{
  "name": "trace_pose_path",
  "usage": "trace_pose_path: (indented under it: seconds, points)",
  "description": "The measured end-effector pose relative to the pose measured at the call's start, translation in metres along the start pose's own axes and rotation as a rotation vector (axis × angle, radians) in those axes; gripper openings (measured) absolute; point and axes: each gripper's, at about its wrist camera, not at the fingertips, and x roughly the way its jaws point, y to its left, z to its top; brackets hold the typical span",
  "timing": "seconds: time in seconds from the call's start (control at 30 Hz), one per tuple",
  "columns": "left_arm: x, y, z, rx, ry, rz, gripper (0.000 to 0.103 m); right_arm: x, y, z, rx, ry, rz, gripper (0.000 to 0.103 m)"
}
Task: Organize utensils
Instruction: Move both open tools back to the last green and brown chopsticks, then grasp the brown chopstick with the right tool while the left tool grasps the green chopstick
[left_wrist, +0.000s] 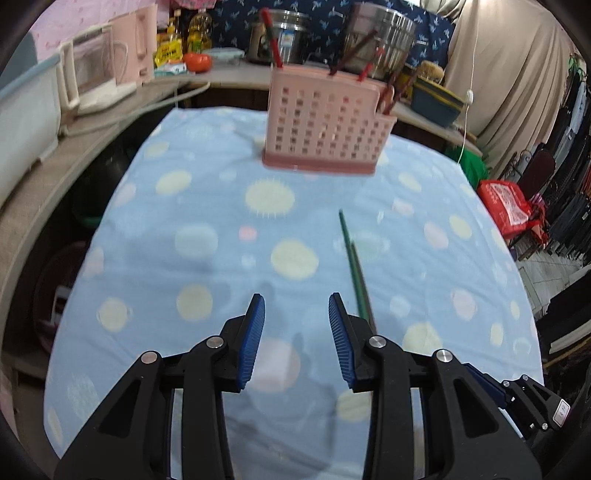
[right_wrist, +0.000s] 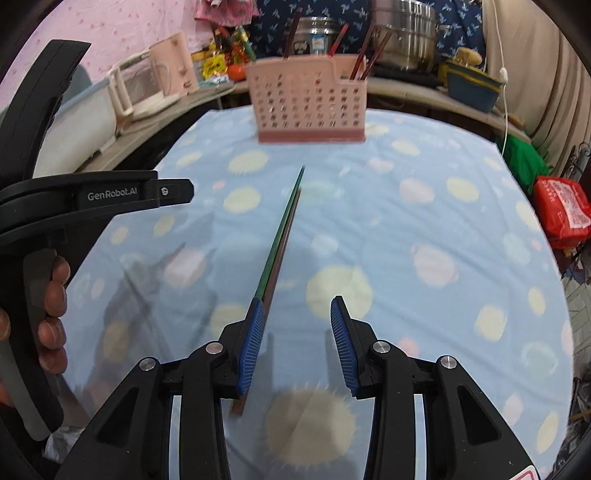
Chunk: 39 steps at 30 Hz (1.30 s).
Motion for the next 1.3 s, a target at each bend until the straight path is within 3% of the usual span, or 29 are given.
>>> trace_pose_path:
  seconds: [0.2, 0.4, 0.77, 1.13, 1.3]
  points:
    - [0.004, 0.003, -0.037, -0.009, 0.056, 0.012, 0.034, 0.006, 0.017, -0.030, -0.020, 0.050, 0.034, 0.037]
    - [0.005, 0.003, -0.052, -0.007, 0.081, 0.012, 0.034, 0.010, 0.023, -0.034, -0.034, 0.072, 0.044, 0.033]
    - [0.006, -0.007, -0.058, 0.018, 0.089, -0.006, 0.034, 0.015, 0.015, -0.040, -0.010, 0.082, 0.030, 0.009]
    - [0.009, -0.035, -0.060, 0.063, 0.108, -0.055, 0.035, 0.014, -0.012, -0.038, 0.083, 0.060, 0.002, 0.007]
    - [0.013, -0.057, -0.056, 0.105, 0.106, -0.083, 0.045, 0.013, -0.022, -0.037, 0.108, 0.056, -0.004, 0.007]
